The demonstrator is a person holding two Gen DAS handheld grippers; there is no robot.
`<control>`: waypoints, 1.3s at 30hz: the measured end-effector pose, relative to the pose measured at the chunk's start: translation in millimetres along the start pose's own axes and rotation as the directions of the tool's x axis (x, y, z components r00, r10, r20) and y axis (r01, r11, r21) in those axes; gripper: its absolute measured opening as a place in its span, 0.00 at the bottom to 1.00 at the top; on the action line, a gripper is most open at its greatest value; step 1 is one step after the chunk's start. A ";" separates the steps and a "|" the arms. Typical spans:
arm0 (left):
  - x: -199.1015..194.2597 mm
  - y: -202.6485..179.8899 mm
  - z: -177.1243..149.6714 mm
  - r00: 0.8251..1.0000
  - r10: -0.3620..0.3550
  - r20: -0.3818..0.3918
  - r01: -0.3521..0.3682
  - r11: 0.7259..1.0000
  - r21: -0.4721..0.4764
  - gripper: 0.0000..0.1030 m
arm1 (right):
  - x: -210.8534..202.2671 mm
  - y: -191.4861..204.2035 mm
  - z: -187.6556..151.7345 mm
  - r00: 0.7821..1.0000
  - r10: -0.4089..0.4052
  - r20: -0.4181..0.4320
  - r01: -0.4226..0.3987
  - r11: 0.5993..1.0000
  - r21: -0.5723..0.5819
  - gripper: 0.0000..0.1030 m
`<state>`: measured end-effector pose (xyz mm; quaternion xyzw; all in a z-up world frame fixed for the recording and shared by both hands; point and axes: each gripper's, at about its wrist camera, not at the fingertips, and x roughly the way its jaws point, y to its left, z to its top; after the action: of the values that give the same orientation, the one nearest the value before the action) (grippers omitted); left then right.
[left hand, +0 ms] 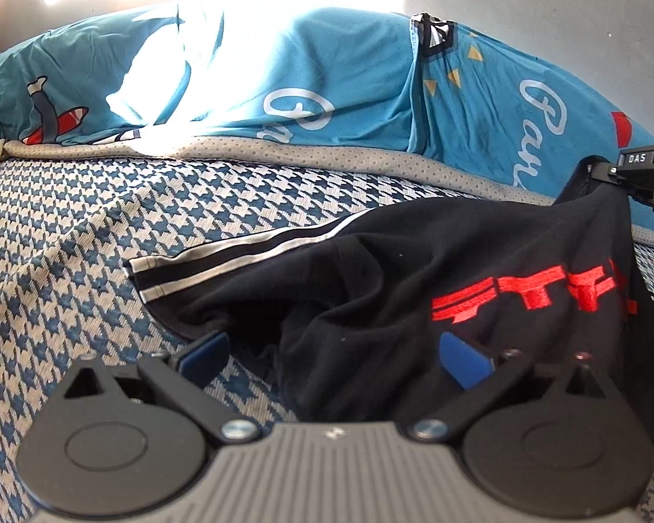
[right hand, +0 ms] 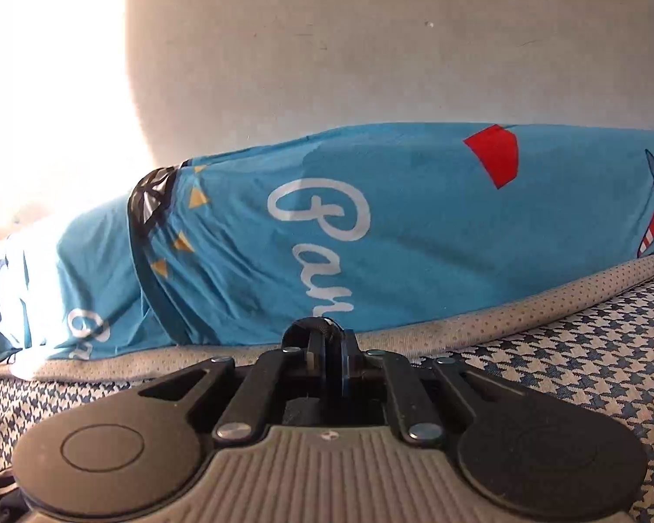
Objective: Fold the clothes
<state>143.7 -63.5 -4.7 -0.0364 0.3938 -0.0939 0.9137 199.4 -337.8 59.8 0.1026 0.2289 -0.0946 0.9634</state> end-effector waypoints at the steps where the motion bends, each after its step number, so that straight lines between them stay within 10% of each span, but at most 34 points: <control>1: 1.0 3.4 1.6 1.000 0.003 -0.001 -0.003 1.000 -0.013 1.00 | -2.1 -2.1 3.0 0.999 -0.016 0.028 0.015 1.000 0.015 0.07; 6: 4.2 10.7 7.4 0.999 0.035 0.004 -0.035 0.999 -0.030 1.00 | -4.5 -6.1 8.7 0.981 -0.129 0.141 0.128 0.992 0.020 0.07; 17: 5.3 12.1 8.8 0.999 0.050 -0.007 -0.051 0.998 -0.036 1.00 | 36.8 -29.8 -12.0 0.957 -0.252 -0.141 0.258 0.966 0.025 0.33; 32: -3.2 15.2 9.8 0.998 0.066 0.008 -0.065 0.997 -0.045 1.00 | -9.6 -1.4 15.7 0.948 -0.303 0.095 0.303 0.953 0.007 0.48; 39: -2.6 11.9 8.1 0.998 0.066 0.003 -0.066 0.997 -0.027 1.00 | -4.9 17.0 9.2 0.998 0.070 0.004 -0.070 0.998 -0.006 0.48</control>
<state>149.5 -51.4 1.1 -0.0360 0.3941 -0.0583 0.9165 202.8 -323.1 72.7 0.1075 0.2236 -0.0602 0.9669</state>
